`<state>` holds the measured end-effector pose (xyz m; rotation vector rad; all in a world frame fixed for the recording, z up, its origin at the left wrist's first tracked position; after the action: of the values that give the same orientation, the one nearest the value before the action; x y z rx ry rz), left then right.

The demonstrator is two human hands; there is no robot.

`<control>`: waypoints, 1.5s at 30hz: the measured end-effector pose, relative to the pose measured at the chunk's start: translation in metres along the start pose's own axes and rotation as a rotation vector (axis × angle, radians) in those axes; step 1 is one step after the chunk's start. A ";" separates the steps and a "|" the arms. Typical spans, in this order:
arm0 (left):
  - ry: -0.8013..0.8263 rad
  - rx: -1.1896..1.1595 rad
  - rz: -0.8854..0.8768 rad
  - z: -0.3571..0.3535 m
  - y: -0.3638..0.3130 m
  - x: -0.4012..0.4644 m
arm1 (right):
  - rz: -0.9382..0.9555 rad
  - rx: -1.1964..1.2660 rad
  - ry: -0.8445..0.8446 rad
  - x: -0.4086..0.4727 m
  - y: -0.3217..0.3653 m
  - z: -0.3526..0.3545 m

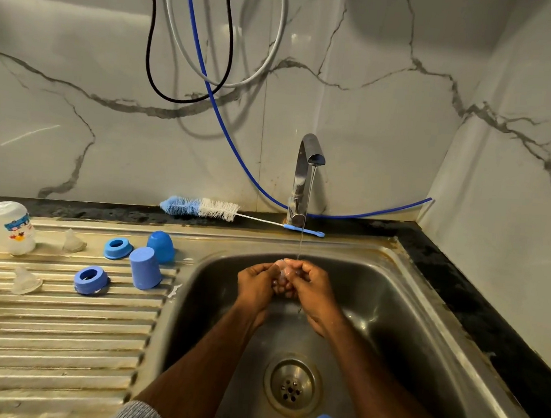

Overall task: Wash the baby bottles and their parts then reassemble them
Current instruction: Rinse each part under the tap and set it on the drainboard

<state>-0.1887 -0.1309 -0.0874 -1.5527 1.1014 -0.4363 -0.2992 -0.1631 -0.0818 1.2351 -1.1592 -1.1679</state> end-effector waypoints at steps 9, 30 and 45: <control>-0.034 0.368 -0.220 0.008 -0.001 0.001 | 0.214 -0.552 -0.007 -0.004 0.002 0.007; -0.026 0.571 -0.159 0.015 0.009 0.009 | 0.089 -0.650 -0.115 0.002 -0.017 0.014; 0.003 0.645 -0.212 0.015 0.014 0.010 | 0.013 -0.692 -0.031 0.003 -0.025 0.013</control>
<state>-0.1776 -0.1297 -0.1080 -1.0897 0.6956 -0.8441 -0.3119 -0.1671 -0.1065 0.6755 -0.6807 -1.4184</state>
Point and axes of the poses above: each hand's wrist, its own x-axis towards the middle knuckle, its own z-axis out of the back of the hand, y = z × x, the point moved 3 cm from there along x, towards the middle knuckle, and after that the axes turned 9 degrees about -y, right-handed, at the moved point
